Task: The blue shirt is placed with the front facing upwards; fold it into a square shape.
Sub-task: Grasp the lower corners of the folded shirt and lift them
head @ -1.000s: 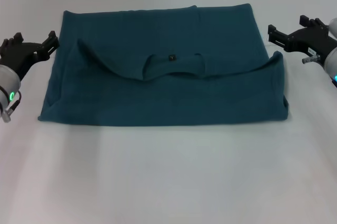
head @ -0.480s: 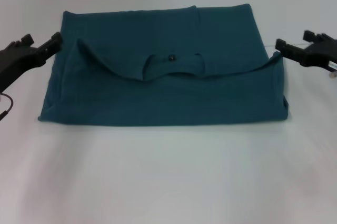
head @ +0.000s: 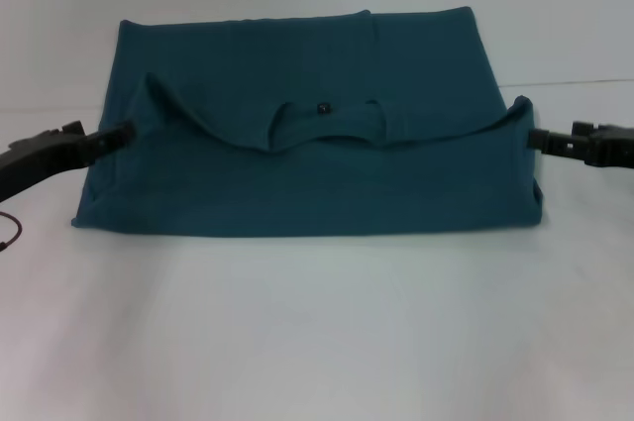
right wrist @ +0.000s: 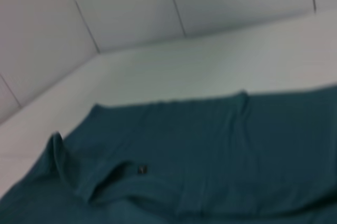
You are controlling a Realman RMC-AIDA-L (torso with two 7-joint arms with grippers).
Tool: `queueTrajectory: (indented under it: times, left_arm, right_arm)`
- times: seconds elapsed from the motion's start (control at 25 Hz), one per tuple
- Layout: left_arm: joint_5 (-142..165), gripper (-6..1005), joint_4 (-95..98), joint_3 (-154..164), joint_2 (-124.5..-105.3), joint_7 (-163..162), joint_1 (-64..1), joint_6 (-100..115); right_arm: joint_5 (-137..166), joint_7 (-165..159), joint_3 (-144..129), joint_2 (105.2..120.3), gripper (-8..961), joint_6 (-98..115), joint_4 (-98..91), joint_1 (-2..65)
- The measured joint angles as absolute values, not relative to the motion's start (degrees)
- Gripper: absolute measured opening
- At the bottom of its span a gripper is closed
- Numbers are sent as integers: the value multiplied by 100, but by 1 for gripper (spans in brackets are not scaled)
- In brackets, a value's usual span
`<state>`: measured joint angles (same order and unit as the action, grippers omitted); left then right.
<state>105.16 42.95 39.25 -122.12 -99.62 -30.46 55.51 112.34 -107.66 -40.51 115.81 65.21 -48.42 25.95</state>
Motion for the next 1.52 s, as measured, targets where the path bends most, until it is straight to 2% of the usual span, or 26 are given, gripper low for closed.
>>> queueTrajectory:
  times: [0.36, 0.76, 1.12, 1.52]
  left_arm:
    - [11127, 875, 4411, 3905, -12136, -10708, -3160, 5511]
    - [11750, 875, 4447, 3890, -12073, -11013, -3304, 5530]
    - [12684, 874, 4416, 3818, -12035, -11487, -3384, 5225]
    - [13268, 875, 4359, 3912, -12057, -11477, -3390, 5253]
  right_arm:
    - [11562, -11283, -3945, 11638, 930, 6726, -5057, 2514]
    - [12324, -11925, -3988, 11528, 931, 6784, -5218, 2798]
    - [12378, -11842, -3977, 11658, 930, 6733, -5212, 2805]
    - [12384, -11805, -3998, 11685, 930, 6666, -5185, 2822]
